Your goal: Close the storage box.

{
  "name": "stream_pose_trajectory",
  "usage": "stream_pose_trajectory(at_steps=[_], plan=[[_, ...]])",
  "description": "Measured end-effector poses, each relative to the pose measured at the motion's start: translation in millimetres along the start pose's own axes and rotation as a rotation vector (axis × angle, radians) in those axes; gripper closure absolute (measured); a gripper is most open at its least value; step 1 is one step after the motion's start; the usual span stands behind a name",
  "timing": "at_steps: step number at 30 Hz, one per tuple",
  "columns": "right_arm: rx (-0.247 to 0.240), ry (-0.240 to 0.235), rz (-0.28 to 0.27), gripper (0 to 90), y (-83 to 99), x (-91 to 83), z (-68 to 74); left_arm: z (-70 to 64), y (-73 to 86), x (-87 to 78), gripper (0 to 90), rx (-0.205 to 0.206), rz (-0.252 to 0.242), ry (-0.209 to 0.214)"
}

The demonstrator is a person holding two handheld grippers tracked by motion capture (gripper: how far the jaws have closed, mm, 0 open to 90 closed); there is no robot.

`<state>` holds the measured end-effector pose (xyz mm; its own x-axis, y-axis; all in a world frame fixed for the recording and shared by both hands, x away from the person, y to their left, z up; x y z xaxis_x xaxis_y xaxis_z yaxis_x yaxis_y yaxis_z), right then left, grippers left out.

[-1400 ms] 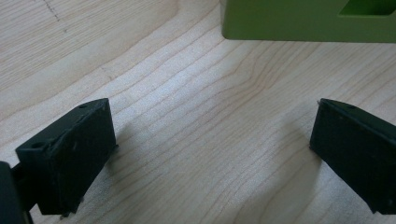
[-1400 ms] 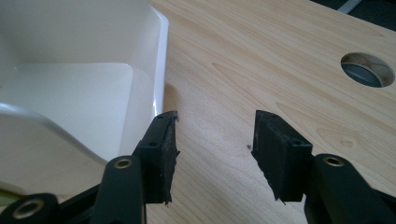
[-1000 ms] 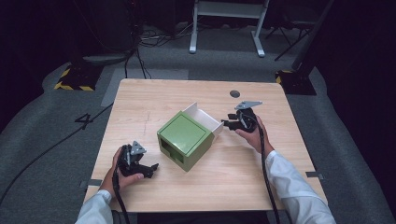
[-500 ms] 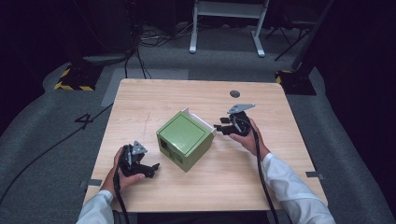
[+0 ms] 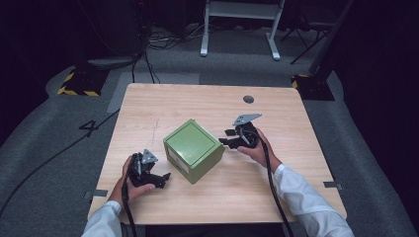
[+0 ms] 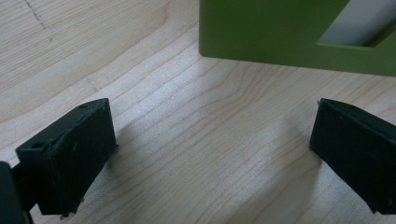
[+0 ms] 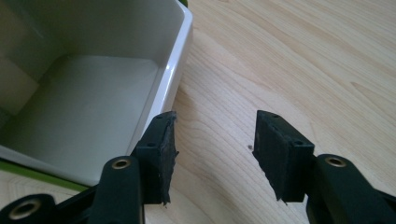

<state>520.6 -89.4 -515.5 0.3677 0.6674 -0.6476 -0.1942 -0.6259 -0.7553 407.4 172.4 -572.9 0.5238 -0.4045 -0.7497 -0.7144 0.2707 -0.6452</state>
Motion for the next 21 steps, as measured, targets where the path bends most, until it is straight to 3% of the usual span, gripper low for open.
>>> stream_pose_trajectory(at_steps=[3,16,21], plan=[[-0.009,-0.022,-0.003,48.0,-0.1,-0.1,2.9,-1.2,-1.0,0.8,0.5,0.006,0.002,-0.001],[-0.029,0.006,0.000,36.9,-3.6,-6.4,-0.7,-2.2,-1.5,1.5,0.5,0.010,0.002,0.003],[-0.055,0.038,0.012,34.8,-3.9,-10.9,-4.4,-2.2,-1.5,1.5,0.5,0.010,0.002,0.003]])
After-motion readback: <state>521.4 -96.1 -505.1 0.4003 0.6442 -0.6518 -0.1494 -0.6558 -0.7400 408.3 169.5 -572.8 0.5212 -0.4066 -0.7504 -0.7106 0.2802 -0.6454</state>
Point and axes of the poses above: each handheld gripper's, and its own axes: x roughly forward along the jaws, y roughly out of its underside, z roughly to its left, the point moved 9 cm from there along x, roughly forward along the jaws, and after that the axes turned 12 degrees about -x, right-handed, at the moved point
